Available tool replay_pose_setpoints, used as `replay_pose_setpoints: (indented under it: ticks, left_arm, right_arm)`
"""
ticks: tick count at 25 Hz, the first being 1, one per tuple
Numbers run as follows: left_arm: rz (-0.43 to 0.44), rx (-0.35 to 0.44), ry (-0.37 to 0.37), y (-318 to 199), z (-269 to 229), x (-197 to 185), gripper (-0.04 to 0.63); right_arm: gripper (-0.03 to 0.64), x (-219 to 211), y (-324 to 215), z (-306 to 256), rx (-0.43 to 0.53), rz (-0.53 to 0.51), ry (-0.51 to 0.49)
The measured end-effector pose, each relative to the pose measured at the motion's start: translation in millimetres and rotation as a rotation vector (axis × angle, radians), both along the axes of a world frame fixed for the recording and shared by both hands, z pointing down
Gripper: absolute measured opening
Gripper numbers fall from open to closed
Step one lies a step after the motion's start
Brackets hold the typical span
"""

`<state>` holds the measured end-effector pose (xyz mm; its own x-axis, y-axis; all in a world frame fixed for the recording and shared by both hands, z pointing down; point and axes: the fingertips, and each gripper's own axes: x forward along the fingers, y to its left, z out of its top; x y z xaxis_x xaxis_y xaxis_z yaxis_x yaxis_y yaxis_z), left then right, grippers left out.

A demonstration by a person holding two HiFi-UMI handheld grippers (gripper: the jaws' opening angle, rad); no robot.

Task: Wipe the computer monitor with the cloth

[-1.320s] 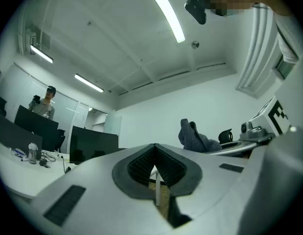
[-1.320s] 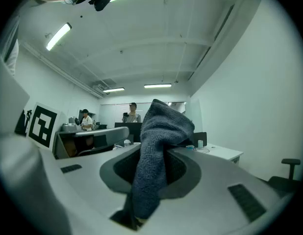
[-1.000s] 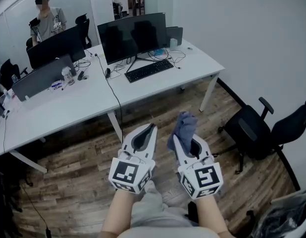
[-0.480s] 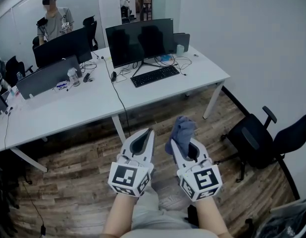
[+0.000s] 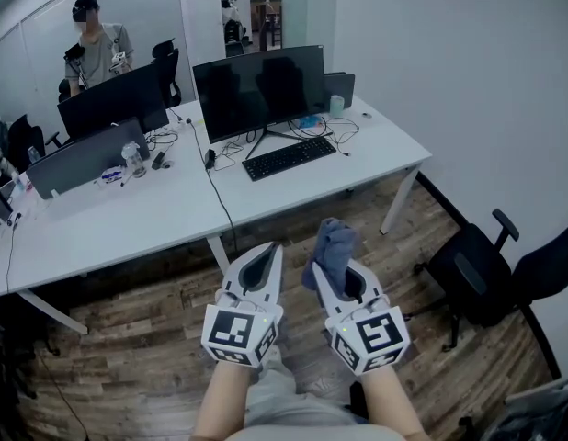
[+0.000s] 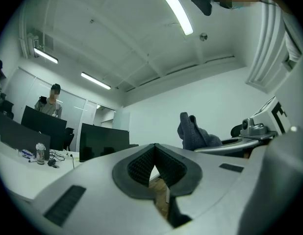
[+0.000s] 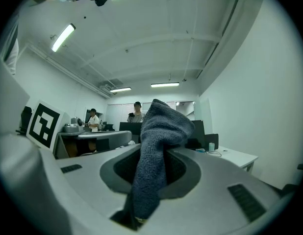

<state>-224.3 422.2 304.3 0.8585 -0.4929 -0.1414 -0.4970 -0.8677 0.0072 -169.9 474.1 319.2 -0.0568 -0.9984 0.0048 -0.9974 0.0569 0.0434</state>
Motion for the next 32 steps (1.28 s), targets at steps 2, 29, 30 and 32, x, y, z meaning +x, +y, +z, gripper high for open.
replay_pose_setpoints:
  ticks: [2, 29, 30, 32]
  left_arm:
    - [-0.015, -0.004, 0.008, -17, -1, 4, 0.009]
    - [-0.097, 0.022, 0.002, -234, -13, 16, 0.009]
    - [-0.097, 0.023, 0.001, -242, -12, 16, 0.008]
    - [-0.097, 0.023, 0.002, -256, -11, 15, 0.008]
  right_arm:
    - [0.087, 6, -14, 0, 0.000, -0.005, 0.000]
    - [0.089, 15, -247, 2, -0.047, -0.127, 0.019]
    - [0.089, 15, -255, 3, -0.044, -0.125, 0.018]
    - [0.089, 15, -270, 3, -0.042, -0.119, 0.019]
